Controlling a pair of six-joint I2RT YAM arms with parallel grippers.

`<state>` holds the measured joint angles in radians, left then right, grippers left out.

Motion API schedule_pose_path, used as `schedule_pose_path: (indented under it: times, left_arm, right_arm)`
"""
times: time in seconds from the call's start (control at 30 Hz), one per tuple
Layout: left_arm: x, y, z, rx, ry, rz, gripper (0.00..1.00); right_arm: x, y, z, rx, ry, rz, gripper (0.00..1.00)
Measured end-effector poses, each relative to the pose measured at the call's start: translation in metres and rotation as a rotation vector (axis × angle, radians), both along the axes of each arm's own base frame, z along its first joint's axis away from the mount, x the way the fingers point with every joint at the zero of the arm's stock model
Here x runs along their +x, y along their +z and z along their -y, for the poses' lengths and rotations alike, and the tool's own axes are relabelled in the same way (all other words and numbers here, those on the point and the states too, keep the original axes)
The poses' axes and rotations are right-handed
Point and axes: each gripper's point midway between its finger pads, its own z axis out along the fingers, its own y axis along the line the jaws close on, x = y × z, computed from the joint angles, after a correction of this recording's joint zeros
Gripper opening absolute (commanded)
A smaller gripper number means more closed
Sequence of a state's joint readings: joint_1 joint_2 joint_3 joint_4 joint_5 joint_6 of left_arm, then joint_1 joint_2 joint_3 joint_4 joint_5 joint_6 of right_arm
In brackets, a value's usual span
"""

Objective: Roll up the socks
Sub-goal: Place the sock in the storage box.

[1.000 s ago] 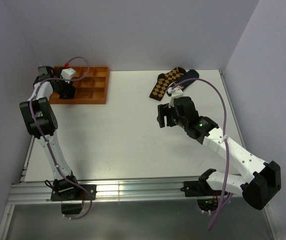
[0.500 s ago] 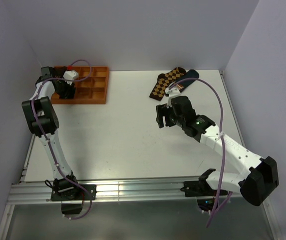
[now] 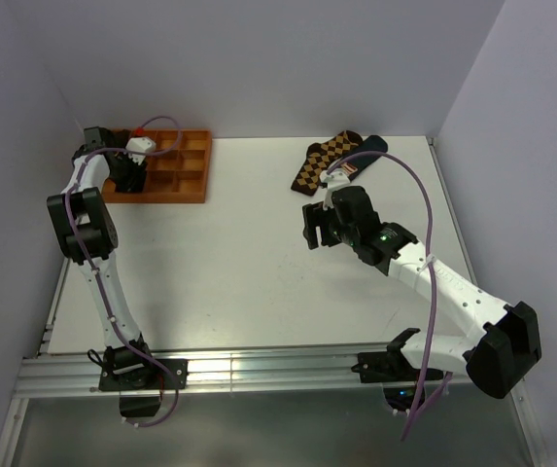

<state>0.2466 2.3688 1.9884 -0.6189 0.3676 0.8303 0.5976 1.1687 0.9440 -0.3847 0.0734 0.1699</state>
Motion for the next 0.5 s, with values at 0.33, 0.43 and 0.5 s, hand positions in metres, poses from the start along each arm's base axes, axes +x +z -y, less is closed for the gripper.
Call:
schedule_pose_path:
  times: [0.33,0.43,0.5]
  left_arm:
    - [0.0001,0.001,0.0008,0.005,0.001,-0.002,0.47]
    - [-0.0001,0.0017,0.0012,0.002,0.002,-0.003,0.5]
    - [-0.0002,0.0019,0.0014,0.001,0.002,-0.003,0.51]
  right_arm:
    - [-0.0008,-0.0002,-0.0013,0.003,0.008,-0.003,0.77]
    - [-0.0013,-0.0002,-0.0021,0.006,0.012,-0.005,0.76]
    - [-0.0014,-0.0002,-0.0023,0.007,0.013,-0.005,0.76]
